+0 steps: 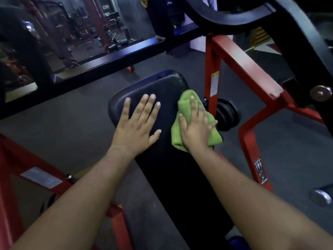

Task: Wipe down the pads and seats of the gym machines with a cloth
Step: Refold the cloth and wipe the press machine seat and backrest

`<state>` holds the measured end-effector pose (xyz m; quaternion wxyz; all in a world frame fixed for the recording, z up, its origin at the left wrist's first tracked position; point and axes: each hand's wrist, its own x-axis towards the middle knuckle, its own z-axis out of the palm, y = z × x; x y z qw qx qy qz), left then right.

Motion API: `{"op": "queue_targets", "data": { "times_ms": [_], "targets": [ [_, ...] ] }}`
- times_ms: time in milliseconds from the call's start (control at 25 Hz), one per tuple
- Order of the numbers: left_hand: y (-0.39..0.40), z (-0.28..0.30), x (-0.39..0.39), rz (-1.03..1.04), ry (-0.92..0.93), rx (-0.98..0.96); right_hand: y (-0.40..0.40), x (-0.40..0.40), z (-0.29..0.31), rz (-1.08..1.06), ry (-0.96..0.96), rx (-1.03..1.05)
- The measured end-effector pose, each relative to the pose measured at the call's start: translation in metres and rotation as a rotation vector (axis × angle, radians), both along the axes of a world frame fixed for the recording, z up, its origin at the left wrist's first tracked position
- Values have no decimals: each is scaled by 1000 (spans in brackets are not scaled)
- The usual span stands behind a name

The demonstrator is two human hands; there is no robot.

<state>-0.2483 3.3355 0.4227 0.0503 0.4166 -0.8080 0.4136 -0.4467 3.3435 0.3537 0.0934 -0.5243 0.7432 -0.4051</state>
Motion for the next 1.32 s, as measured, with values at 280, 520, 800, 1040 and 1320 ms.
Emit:
{"op": "queue_targets", "data": {
  "times_ms": [280, 520, 800, 1040, 1320],
  "targets": [
    [-6, -1, -19, 22, -74, 67, 47, -20, -73, 56, -52, -51],
    [-7, -2, -21, 18, -58, 69, 60, -10, -94, -106, -186, 39],
    [-5, 0, -22, 11, -57, 93, 22, -5, -46, 7, -78, -82],
    [-1, 1, -24, 77, -82, 84, 105, -12, -162, -119, -223, 135],
    [31, -49, -33, -167, -230, 169, 96, 16, -136, -206, -295, 135]
  ]
}}
